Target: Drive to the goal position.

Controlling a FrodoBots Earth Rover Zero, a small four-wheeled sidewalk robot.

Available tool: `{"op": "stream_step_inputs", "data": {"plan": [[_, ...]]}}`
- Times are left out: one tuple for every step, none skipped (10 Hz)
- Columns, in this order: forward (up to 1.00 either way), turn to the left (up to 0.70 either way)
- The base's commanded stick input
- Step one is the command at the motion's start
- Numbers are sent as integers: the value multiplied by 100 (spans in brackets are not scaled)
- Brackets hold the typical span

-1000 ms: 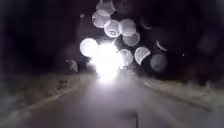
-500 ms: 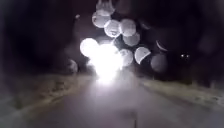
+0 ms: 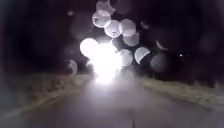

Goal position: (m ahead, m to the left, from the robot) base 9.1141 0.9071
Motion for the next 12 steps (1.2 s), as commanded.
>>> {"op": "stream_step_inputs", "data": {"plan": [[70, 0], [70, 0], [70, 0], [70, 0], [70, 0], [70, 13], [70, 14], [70, 14], [70, 14], [70, 14], [70, 14], [70, 14]]}}
